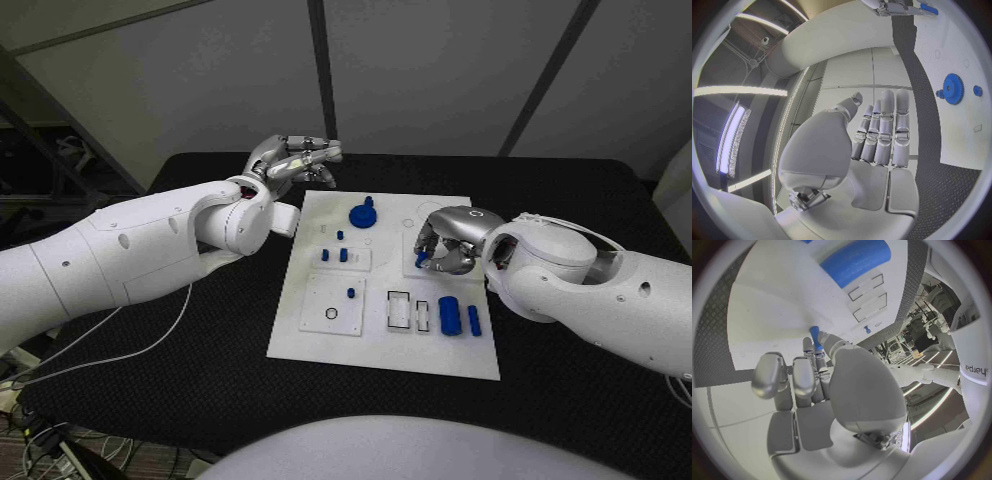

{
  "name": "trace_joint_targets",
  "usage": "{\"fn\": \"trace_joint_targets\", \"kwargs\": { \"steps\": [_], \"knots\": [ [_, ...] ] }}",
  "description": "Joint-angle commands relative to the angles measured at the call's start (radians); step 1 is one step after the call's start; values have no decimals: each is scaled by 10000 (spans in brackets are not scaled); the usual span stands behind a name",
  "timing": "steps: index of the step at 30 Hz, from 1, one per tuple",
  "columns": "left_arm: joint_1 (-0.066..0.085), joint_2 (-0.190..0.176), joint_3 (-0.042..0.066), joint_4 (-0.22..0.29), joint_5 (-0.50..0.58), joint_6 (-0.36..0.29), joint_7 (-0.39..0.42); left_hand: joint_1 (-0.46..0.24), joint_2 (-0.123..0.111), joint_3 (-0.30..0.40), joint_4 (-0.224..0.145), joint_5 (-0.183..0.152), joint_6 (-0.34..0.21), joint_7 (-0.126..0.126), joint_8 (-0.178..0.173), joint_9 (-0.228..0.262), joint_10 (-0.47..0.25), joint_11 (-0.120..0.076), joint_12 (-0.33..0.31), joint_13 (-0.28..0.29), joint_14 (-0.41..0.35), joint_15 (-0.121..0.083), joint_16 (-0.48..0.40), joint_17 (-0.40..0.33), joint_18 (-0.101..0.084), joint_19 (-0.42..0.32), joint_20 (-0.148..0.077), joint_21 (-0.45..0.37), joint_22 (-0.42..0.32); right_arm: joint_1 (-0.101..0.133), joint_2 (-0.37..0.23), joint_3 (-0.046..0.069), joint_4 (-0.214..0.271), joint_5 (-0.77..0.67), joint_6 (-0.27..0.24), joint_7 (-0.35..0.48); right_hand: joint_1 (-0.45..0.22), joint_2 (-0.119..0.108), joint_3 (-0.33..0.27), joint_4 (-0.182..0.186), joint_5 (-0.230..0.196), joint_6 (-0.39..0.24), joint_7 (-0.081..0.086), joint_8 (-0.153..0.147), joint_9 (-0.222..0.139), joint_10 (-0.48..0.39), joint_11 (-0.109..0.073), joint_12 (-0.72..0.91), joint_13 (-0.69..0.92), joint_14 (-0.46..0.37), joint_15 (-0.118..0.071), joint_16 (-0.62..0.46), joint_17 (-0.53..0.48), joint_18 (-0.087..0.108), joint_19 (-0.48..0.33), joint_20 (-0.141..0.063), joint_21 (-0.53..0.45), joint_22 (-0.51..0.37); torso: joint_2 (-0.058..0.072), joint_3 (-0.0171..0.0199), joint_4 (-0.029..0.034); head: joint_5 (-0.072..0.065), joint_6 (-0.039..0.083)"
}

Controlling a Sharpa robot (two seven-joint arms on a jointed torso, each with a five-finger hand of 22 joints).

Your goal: Assemble the parts on the task board

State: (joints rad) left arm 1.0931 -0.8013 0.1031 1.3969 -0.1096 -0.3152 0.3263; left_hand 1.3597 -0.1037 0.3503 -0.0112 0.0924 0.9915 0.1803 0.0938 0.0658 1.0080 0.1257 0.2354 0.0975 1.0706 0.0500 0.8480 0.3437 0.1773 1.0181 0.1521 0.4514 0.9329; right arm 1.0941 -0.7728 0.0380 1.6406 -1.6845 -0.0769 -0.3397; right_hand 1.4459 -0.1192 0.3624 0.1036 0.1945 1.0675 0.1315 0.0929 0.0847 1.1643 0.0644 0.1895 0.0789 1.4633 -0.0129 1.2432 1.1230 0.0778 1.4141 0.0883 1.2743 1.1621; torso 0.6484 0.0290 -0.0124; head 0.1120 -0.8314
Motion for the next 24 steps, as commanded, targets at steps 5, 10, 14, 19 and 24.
{"fn": "trace_joint_targets", "kwargs": {
  "steps": [5,10,14,19,24],
  "knots": [
    [13,-2,6,6,0,130,11,43,22,-68,-1,38,-49,19,-57,1,-57,15,54,-9,-63,32,12,-20,31,19,4,-75,-20,15,37,-4,-32,-60,-261,-87,152,241,192,-156,19,464,-76,187,92,443,-93,22,80,345,-146,142,112,64,67,-121,138,128,-7,-5,1,-5,-21],
    [13,-11,6,10,0,130,11,44,24,-69,-2,38,-47,19,-56,2,-58,16,58,-9,-64,32,12,-21,31,19,5,-76,-21,13,16,-4,42,-81,-680,-91,245,318,292,-281,-60,647,-105,248,141,651,-144,-22,126,365,-189,208,181,47,108,-169,203,211,-15,-7,0,-14,-25],
    [13,-22,5,12,0,143,13,50,30,-68,-4,38,-45,17,-53,3,-60,15,63,-9,-65,32,14,-24,32,19,5,-77,-21,11,-68,-4,205,-53,-1061,-83,227,302,287,-287,-65,656,-98,246,145,666,-141,-40,131,368,-190,219,192,44,115,-173,213,225,-13,-1,-12,-11,-8],
    [12,-27,5,-7,0,172,19,61,31,-67,-13,39,-44,15,-51,4,-65,14,69,-10,-67,30,15,-26,33,19,5,-78,-21,12,-293,2,573,127,-1524,-67,93,257,260,-245,-81,660,-89,220,150,696,-129,-129,141,373,-182,238,203,39,123,-177,224,237,-25,-4,-12,-32,16],
    [11,-25,5,-12,0,220,18,69,32,-66,-18,39,-43,13,-50,5,-68,13,73,-10,-68,29,17,-28,34,20,5,-79,-22,16,-569,60,1055,319,-1912,-36,1,232,240,-206,-91,661,-89,200,153,715,-126,-187,147,372,-180,244,203,43,117,-176,208,216,-21,-11,9,-45,37]
  ]
}}
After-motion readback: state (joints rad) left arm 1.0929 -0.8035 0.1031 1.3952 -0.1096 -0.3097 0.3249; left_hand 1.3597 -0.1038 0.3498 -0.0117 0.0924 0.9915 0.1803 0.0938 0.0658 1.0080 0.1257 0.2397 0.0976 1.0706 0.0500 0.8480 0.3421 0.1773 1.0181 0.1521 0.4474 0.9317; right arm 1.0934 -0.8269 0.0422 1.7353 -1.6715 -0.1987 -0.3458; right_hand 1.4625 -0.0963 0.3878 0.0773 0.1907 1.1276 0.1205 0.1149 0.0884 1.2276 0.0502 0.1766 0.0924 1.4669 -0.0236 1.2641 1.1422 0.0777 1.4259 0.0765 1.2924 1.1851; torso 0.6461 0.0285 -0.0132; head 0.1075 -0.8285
